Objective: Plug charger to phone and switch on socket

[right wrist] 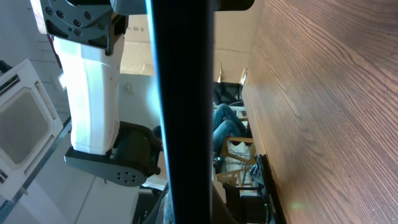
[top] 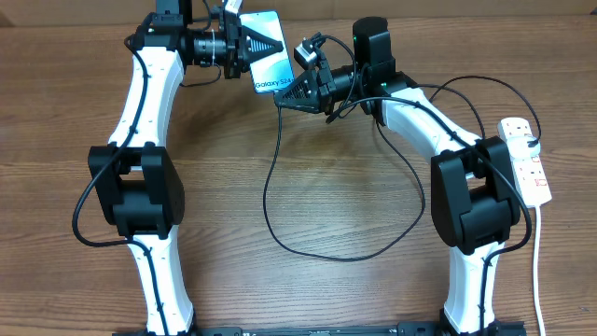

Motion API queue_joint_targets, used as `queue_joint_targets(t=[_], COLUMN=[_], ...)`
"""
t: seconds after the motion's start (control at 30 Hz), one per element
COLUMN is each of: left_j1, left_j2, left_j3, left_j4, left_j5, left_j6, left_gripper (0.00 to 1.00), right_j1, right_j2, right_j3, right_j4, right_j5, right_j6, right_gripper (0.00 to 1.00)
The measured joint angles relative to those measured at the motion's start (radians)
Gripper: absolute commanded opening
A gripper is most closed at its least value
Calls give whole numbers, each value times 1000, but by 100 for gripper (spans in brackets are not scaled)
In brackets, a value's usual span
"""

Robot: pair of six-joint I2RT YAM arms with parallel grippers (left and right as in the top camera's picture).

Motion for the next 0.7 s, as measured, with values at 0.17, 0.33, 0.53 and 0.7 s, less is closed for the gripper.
queue_joint_targets(t=[0.17,0.33,0.53,0.7], left_j1=[0,-12,-87,-83], left_j2=[0,0,2,2], left_j3=[0,-6,-7,-7], left_j4=[-10,-56,-62,-61], left_j5=[0,31,62,61], left_j6=[0,6,18,19], left_gripper=[4,4,4,4], right_j1=[0,-5,-39,-42], right_j2=[0,0,-1,-1], right_j3=[0,4,4,4], right_j4=[0,17,21,23], right_j5=[-3,94,195,200], right_j6=[0,3,-1,0], right_gripper=[4,100,100,100])
